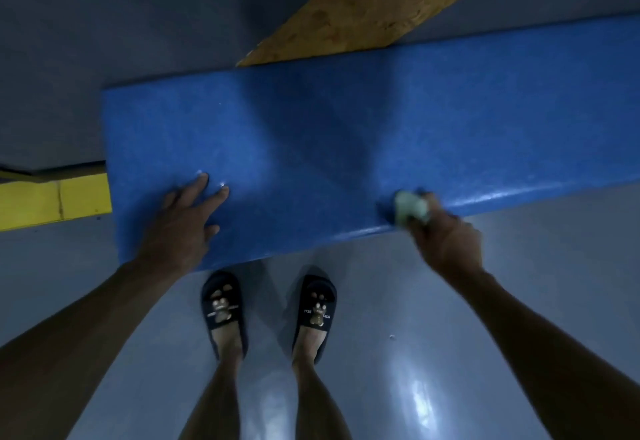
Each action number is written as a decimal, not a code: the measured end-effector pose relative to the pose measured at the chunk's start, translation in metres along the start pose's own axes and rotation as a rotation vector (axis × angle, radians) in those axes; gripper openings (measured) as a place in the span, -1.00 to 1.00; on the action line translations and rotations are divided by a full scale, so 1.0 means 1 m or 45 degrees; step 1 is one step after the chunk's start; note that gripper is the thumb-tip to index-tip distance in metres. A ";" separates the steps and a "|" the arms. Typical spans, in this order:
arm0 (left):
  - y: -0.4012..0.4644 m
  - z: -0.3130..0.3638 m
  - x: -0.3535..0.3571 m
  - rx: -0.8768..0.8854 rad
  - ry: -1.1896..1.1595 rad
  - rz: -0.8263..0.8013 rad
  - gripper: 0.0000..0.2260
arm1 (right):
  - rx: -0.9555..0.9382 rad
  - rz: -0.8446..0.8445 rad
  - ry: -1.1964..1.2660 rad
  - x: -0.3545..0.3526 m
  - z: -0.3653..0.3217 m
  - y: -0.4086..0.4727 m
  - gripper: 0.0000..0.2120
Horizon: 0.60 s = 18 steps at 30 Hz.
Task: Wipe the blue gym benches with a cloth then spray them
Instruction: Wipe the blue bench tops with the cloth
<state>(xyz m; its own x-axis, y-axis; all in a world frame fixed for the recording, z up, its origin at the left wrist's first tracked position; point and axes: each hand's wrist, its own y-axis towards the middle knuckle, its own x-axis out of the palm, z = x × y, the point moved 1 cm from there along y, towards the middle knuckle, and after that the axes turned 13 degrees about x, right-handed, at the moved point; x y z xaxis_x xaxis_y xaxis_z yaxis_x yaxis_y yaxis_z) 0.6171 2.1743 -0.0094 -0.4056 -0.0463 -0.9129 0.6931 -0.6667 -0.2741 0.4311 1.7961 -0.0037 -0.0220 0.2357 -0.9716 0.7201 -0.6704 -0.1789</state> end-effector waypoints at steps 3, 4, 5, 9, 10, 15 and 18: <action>-0.001 0.001 0.002 0.016 0.000 0.036 -0.40 | 0.525 0.039 0.114 -0.008 0.019 0.024 -0.55; -0.002 0.000 0.003 0.006 -0.010 0.045 -0.40 | 0.609 0.036 0.113 -0.004 0.010 0.024 -0.58; -0.003 0.000 0.004 0.004 -0.011 0.054 -0.40 | 0.652 0.029 0.105 0.002 -0.004 0.021 -0.60; -0.005 -0.002 0.000 0.040 -0.061 0.060 -0.40 | 0.288 0.012 0.110 0.030 -0.106 -0.029 -0.55; -0.006 -0.003 -0.002 0.042 -0.079 0.038 -0.41 | 0.091 -0.046 0.105 0.031 -0.132 -0.043 -0.55; -0.024 -0.019 -0.019 0.174 -0.140 0.059 -0.41 | -0.698 -0.145 -0.163 0.020 -0.161 -0.032 -0.56; -0.042 -0.045 -0.026 0.161 -0.102 0.107 -0.40 | -0.431 0.017 -0.359 0.003 -0.111 0.016 -0.59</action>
<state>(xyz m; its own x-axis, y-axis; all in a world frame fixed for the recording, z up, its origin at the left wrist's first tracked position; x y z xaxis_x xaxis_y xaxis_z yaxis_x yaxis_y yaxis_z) 0.6253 2.2368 0.0121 -0.3990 -0.1618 -0.9026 0.6479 -0.7463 -0.1527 0.5198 1.8641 0.0079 -0.1660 -0.0042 -0.9861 0.9072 -0.3927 -0.1510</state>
